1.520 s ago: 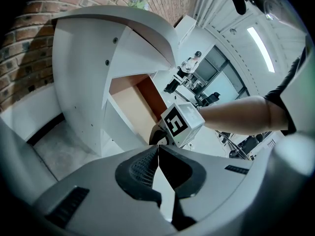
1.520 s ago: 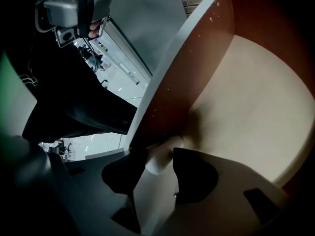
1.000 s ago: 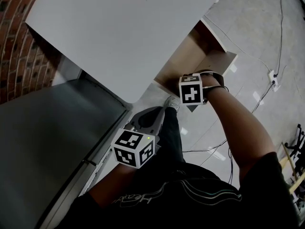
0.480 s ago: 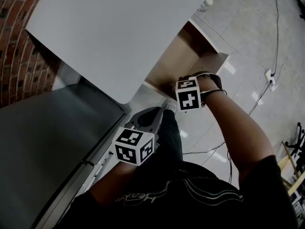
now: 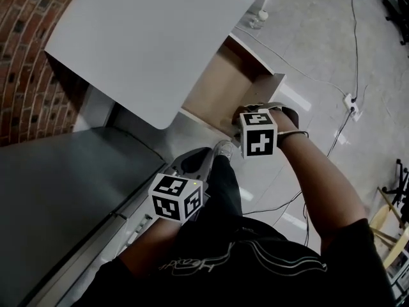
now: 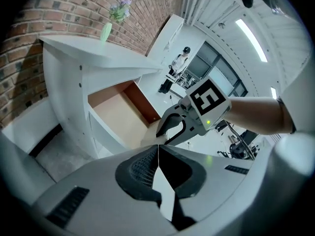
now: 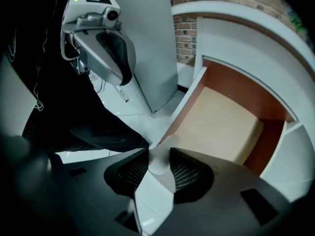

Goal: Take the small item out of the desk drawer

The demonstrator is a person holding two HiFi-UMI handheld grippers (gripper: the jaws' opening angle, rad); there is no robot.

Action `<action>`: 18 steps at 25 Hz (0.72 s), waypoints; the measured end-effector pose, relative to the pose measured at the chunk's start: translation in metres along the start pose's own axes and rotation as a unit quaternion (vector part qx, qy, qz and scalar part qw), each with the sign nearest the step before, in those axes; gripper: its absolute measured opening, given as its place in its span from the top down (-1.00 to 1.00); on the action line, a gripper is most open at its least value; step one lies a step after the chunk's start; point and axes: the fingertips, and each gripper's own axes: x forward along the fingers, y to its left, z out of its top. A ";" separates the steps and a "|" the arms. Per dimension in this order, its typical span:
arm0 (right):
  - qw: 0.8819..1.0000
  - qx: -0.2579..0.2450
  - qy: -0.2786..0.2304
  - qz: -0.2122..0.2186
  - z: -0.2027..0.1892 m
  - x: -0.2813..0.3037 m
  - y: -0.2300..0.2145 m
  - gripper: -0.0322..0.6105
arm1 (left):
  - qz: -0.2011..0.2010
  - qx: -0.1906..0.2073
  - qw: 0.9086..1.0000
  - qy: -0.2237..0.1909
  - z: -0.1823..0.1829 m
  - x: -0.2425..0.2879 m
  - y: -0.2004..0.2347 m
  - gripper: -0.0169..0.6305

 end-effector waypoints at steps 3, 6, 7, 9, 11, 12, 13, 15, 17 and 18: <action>0.998 0.039 -0.041 -0.030 0.009 -0.036 0.014 0.44 | -0.010 0.014 1.000 -0.015 0.006 -0.016 -0.019 0.88; 0.991 0.082 -0.092 -0.055 0.018 -0.070 0.041 0.44 | -0.017 0.025 0.999 -0.026 0.007 -0.039 -0.043 0.88; 0.987 0.098 -0.111 -0.061 0.020 -0.081 0.053 0.44 | -0.019 0.025 0.999 -0.028 0.006 -0.048 -0.052 0.88; 0.976 0.131 -0.151 -0.081 0.024 -0.106 0.070 0.44 | -0.026 0.029 0.999 -0.035 0.007 -0.064 -0.068 0.88; 0.963 0.161 -0.184 -0.110 0.028 -0.132 0.085 0.44 | -0.034 0.036 0.998 -0.043 0.010 -0.079 -0.083 0.88; 0.957 0.172 -0.198 -0.124 0.030 -0.145 0.094 0.44 | -0.037 0.039 0.997 -0.046 0.010 -0.087 -0.090 0.88; 0.950 0.183 -0.211 -0.137 0.034 -0.157 0.104 0.44 | -0.040 0.042 0.997 -0.049 0.010 -0.096 -0.098 0.88; 0.936 0.203 -0.240 -0.160 0.041 -0.181 0.125 0.45 | -0.044 0.051 0.996 -0.058 0.010 -0.114 -0.113 0.88; 0.920 0.221 -0.264 -0.186 0.046 -0.205 0.144 0.45 | -0.051 0.064 0.994 -0.073 0.016 -0.130 -0.130 0.88; 0.912 0.229 -0.276 -0.198 0.048 -0.218 0.154 0.45 | -0.056 0.070 0.993 -0.081 0.018 -0.139 -0.138 0.88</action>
